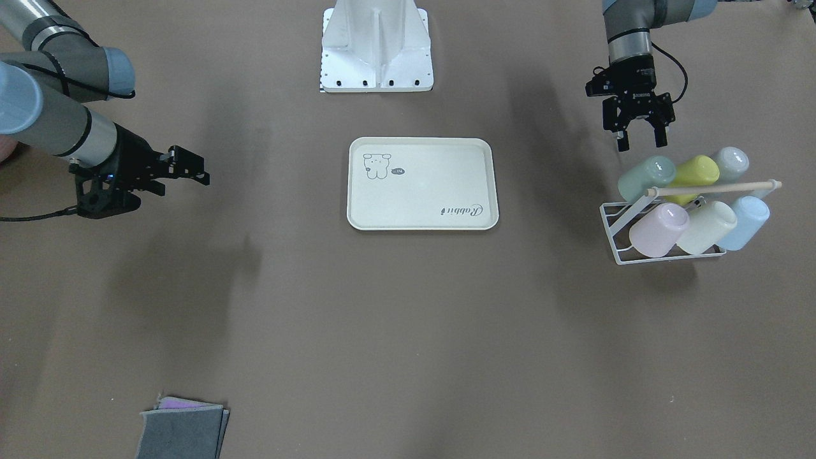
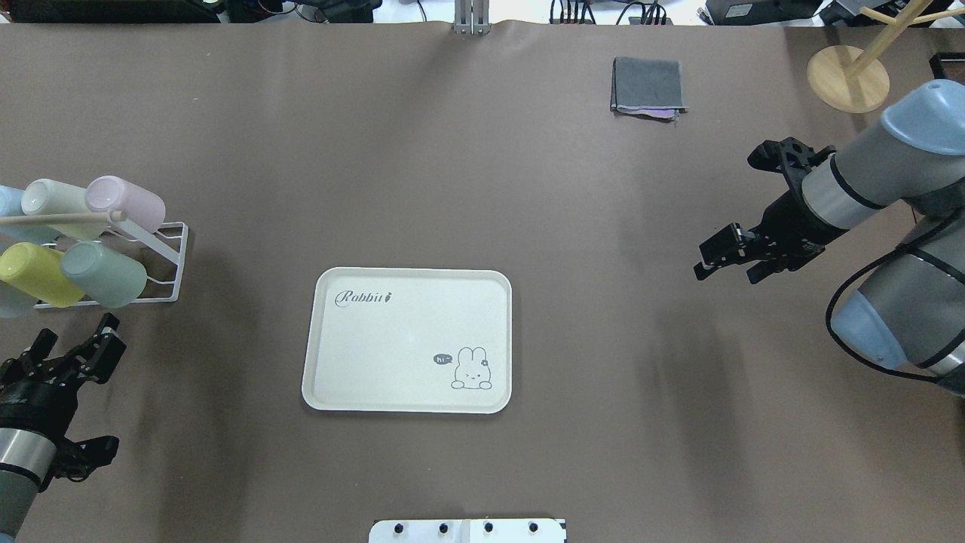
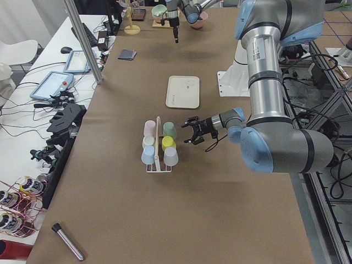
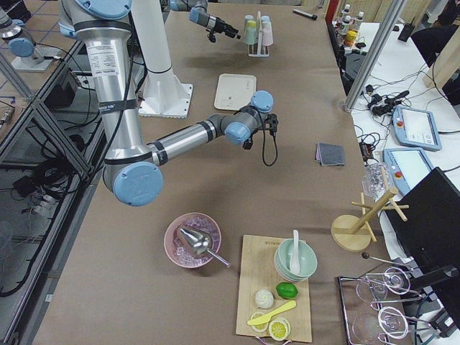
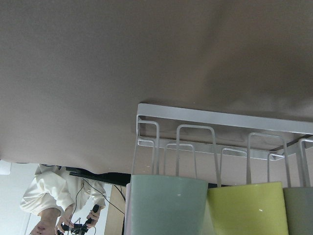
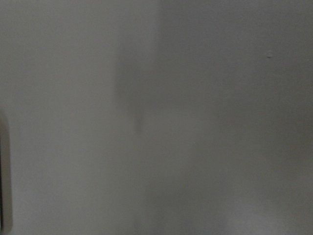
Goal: Pick up and place green cup on tray
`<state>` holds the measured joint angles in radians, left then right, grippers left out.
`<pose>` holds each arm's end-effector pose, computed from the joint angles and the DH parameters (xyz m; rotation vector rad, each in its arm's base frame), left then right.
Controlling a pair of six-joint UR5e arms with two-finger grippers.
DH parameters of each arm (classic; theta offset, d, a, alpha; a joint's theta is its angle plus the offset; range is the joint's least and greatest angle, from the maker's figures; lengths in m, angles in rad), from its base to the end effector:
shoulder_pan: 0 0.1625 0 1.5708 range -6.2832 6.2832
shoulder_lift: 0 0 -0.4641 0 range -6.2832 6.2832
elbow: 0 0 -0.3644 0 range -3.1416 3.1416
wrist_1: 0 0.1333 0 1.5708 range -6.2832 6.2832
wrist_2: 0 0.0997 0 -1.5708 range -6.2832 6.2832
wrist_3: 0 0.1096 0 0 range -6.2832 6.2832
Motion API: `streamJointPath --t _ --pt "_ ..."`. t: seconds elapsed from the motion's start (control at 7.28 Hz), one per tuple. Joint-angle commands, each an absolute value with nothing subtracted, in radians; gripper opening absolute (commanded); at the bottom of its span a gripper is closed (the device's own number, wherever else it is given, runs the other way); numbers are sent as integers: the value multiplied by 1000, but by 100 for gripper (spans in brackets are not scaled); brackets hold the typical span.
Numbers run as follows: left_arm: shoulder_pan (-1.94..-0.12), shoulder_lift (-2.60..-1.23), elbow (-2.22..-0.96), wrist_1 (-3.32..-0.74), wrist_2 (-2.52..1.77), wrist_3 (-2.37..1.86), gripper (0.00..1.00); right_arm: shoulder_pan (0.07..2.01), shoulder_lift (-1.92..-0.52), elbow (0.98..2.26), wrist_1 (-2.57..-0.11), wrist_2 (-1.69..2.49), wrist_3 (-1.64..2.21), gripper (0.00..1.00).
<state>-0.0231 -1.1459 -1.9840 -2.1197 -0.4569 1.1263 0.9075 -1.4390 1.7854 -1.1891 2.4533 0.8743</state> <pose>0.2780 -0.2381 0.5801 0.8566 -1.1825 2.0012 -0.2846 -0.4432 0.4845 -0.0968 -1.0733 -0.1308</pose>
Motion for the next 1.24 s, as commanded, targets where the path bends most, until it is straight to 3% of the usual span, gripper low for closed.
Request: streamJointPath --t 0.0,0.82,1.1 --pt "-28 -1176 -1983 -2117 -453 1131 98 986 -1502 1798 -1195 2467 761 100" --pt "-31 -1218 -1968 -2102 -357 1239 98 1078 -1563 1796 -1227 2384 590 100" --pt "-32 -1218 -1936 -2105 -357 1230 98 1200 -1585 1810 -1410 2379 374 100"
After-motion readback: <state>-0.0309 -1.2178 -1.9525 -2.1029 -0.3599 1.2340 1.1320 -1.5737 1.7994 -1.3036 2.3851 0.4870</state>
